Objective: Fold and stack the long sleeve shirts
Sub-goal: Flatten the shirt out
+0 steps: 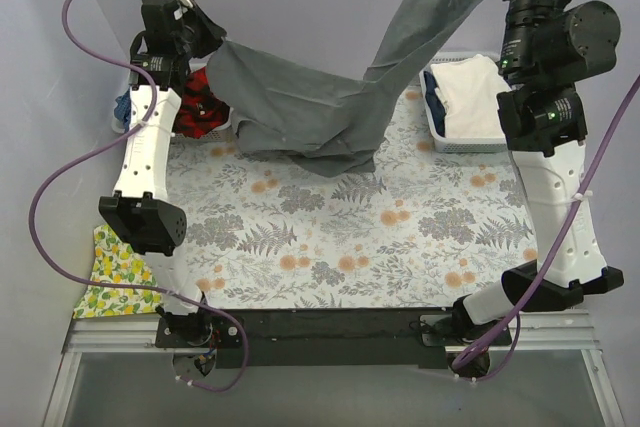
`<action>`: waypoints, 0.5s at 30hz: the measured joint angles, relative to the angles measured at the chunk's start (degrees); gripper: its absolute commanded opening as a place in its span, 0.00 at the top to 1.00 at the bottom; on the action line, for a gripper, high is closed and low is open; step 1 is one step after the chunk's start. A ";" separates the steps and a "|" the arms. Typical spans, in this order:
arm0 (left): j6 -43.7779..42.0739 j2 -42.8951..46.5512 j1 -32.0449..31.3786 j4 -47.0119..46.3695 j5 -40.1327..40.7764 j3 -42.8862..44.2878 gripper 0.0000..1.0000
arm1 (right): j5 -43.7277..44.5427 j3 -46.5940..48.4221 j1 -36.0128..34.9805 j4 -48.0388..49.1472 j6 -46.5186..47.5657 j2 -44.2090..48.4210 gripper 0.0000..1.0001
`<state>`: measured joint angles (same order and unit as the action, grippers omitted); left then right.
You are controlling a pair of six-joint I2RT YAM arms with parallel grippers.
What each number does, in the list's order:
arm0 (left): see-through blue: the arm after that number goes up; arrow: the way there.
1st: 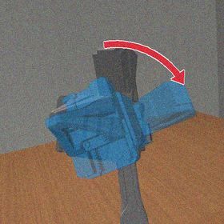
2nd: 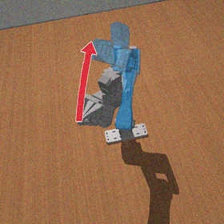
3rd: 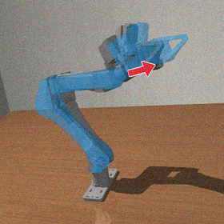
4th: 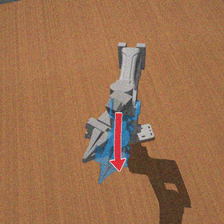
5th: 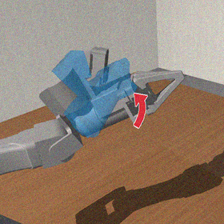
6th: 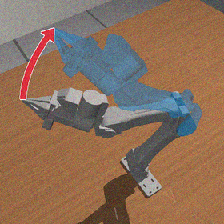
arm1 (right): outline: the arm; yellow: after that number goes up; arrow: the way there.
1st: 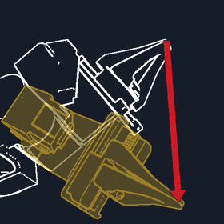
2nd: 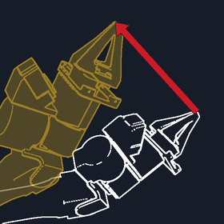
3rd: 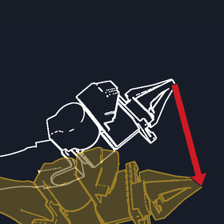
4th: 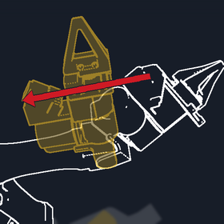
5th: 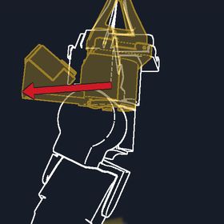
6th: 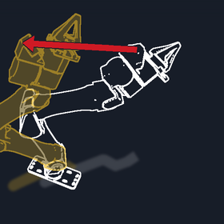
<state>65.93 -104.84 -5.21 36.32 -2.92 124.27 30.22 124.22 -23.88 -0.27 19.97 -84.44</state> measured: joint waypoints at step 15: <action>4.55 -4.24 8.66 -3.28 -12.04 4.42 1.00 | 2.36 -12.63 2.38 11.04 4.52 7.69 0.99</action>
<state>70.48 -109.08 3.44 33.04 -14.96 128.68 32.58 111.59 -21.50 10.76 24.49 -76.75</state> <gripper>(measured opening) 0.032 0.030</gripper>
